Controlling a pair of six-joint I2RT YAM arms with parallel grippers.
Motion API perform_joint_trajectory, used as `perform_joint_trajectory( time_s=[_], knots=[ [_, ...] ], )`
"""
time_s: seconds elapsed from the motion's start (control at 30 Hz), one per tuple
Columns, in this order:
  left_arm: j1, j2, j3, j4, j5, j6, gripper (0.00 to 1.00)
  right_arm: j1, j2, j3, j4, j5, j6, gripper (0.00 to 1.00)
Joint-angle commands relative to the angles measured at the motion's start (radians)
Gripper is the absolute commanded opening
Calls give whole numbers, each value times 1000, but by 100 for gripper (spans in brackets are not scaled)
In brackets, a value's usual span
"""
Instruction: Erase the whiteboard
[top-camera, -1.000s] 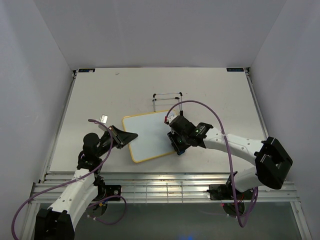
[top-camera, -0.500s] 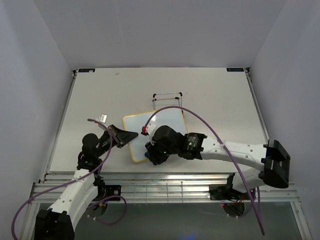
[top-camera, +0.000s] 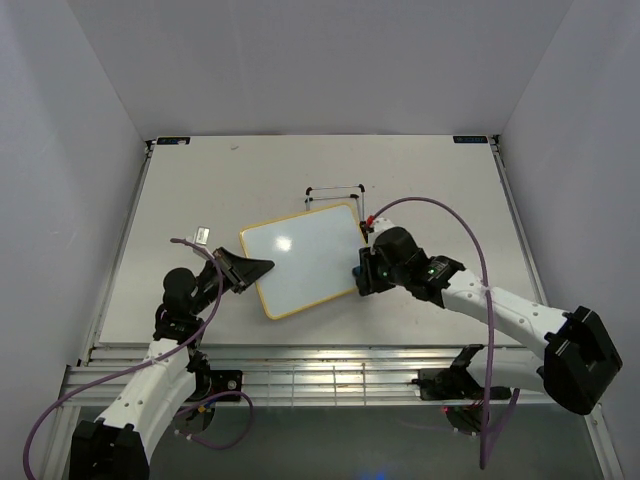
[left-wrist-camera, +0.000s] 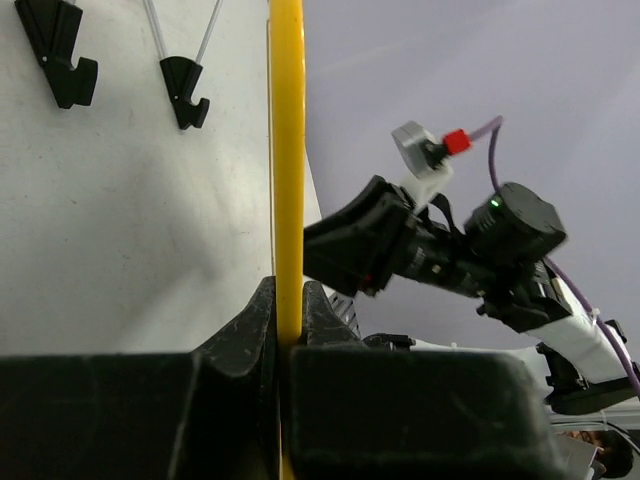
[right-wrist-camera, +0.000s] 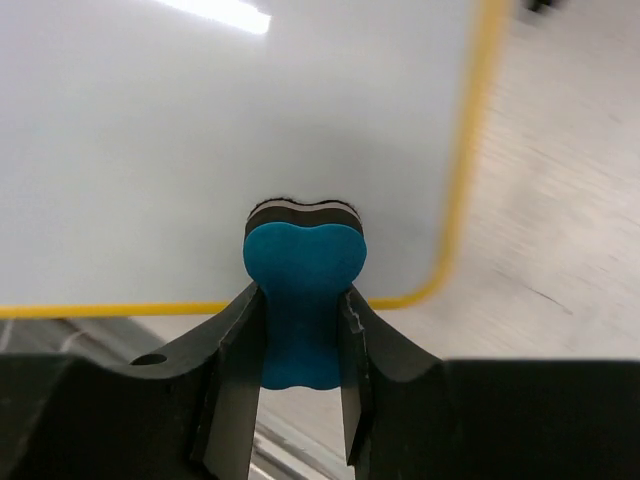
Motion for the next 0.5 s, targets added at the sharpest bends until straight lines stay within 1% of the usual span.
perform_joint_trajectory(
  time_s=[0.0,0.03,0.1,0.17,0.23,0.27,0.3,0.33,0.37,0.4,0.47],
  knots=[
    [-18,-68,89,241,138,-235,0,-159,20,-109,-86,-19,-62,8],
    [-18,-71,90,241,139,-234,0,-224,41,-112,-86,-31,-79,8],
    [-18,-73,90,241,142,-231,0,-262,58,-94,-92,-32,-111,8],
    [-18,-79,93,235,145,-223,0,-289,42,-69,-115,-13,-116,8],
    [-20,-88,98,209,147,-188,0,-367,0,-60,-144,10,-111,8],
    [-19,-93,115,158,147,-168,0,-413,-11,-57,-157,5,-111,8],
    [-18,-100,129,118,145,-109,0,-508,-20,-54,-167,-18,-128,8],
    [-18,-119,147,74,135,-69,0,-550,-26,-52,-198,-21,-136,8],
    [-18,-128,190,-16,127,-29,0,-590,-28,-48,-212,-16,-142,8],
    [-18,-137,208,-57,119,37,0,-623,-32,-43,-222,-13,-151,8],
    [-18,-149,248,-145,102,97,0,-624,-40,-41,-226,-21,-157,8]
  ],
)
